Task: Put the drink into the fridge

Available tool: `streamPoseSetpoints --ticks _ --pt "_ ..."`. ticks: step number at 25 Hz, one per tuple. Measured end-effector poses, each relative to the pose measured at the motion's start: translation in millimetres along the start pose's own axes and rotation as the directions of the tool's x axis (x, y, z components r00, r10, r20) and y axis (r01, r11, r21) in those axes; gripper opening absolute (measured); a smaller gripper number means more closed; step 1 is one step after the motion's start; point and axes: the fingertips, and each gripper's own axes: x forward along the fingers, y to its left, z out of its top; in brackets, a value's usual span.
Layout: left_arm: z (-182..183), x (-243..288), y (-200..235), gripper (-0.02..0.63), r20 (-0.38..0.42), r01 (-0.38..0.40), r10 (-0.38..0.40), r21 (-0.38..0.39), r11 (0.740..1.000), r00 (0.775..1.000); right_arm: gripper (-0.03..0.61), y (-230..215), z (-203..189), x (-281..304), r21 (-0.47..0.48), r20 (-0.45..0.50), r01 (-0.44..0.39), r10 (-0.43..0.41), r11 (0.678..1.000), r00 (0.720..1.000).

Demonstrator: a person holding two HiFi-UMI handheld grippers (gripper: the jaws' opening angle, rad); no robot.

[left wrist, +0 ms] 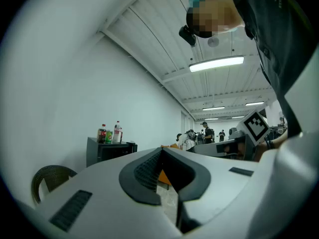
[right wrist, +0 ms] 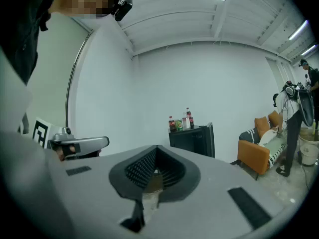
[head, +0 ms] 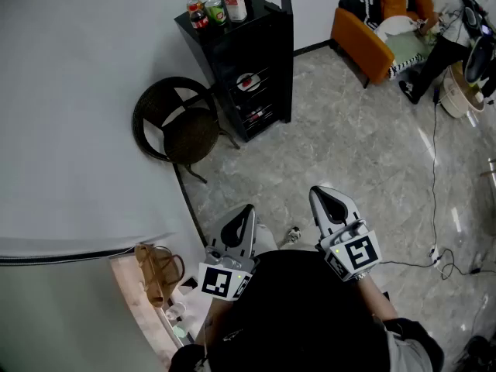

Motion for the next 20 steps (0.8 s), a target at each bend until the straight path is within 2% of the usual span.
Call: streamPoseSetpoints --ticks 6,12,20 --pt "13.2 -10.4 -4.1 0.009 0.035 0.0 0.0 0.002 1.0 0.999 0.014 1.2 -6.5 -25.2 0.006 -0.001 0.039 -0.039 0.999 0.999" --pt "7.1 -15.8 -23.9 0.009 0.019 -0.002 0.002 0.01 1.0 1.0 0.014 7.0 -4.4 -30.3 -0.002 0.013 0.011 -0.011 1.0 1.0" --pt "15.1 -10.7 -6.1 0.009 0.042 -0.05 0.049 0.017 0.999 0.998 0.014 2.3 -4.0 -20.3 0.032 0.017 -0.011 0.011 0.999 1.0"
